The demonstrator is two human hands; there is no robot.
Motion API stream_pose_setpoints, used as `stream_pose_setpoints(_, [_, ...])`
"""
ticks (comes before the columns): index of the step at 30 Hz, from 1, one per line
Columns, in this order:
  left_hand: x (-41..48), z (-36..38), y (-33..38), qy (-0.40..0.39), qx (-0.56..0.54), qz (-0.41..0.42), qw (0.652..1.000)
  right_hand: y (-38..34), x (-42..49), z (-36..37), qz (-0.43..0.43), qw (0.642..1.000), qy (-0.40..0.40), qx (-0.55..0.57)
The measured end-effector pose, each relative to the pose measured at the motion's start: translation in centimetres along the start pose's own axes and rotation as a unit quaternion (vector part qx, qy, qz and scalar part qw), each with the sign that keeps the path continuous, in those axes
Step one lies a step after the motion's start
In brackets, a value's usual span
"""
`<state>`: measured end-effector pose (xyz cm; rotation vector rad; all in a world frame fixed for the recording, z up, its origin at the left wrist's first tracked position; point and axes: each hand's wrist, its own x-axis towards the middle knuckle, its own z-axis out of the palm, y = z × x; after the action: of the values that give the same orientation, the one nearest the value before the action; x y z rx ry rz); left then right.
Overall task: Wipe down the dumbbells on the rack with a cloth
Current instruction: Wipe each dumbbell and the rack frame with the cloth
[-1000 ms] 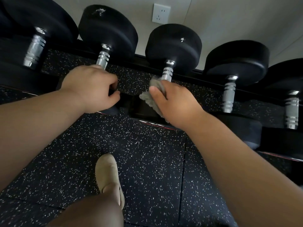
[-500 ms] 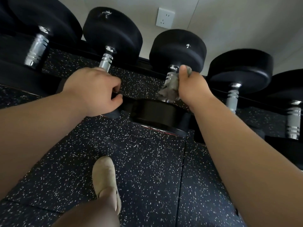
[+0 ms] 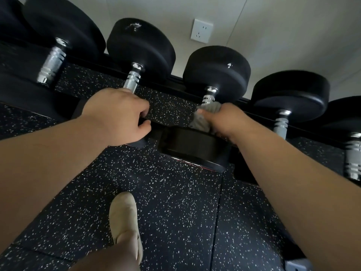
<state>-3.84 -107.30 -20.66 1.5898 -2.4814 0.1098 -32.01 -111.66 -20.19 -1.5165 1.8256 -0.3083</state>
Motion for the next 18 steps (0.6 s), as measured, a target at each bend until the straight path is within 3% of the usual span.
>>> stream_pose_setpoints(2, [0.0,0.1,-0.1,-0.002,0.008,0.002,1.0,-0.6,0.9,-1.1,0.024,0.996,0.073,0.048])
stream_pose_setpoints(4, [0.1,0.1,-0.1,-0.004,0.016,0.004,1.0,-0.3,2.1,-1.5,0.047,0.987,0.077,0.132])
stream_pose_setpoints(8, [0.1,0.0,-0.1,-0.002,0.012,0.003,1.0,0.5,0.4,0.4,0.035,0.987,-0.045,0.147])
stream_pose_setpoints(12, [0.0,0.0,0.0,0.004,-0.002,0.002,1.0,1.3,-1.3,0.1,0.044,0.987,-0.13,0.079])
stream_pose_setpoints(15, [0.1,0.0,0.0,0.003,0.007,0.003,1.0,0.3,-0.4,0.3,0.05,0.984,-0.091,0.145])
stream_pose_setpoints(18, [0.1,0.1,0.0,-0.008,0.017,0.007,1.0,-1.5,2.1,0.3,0.069,0.976,0.008,0.207])
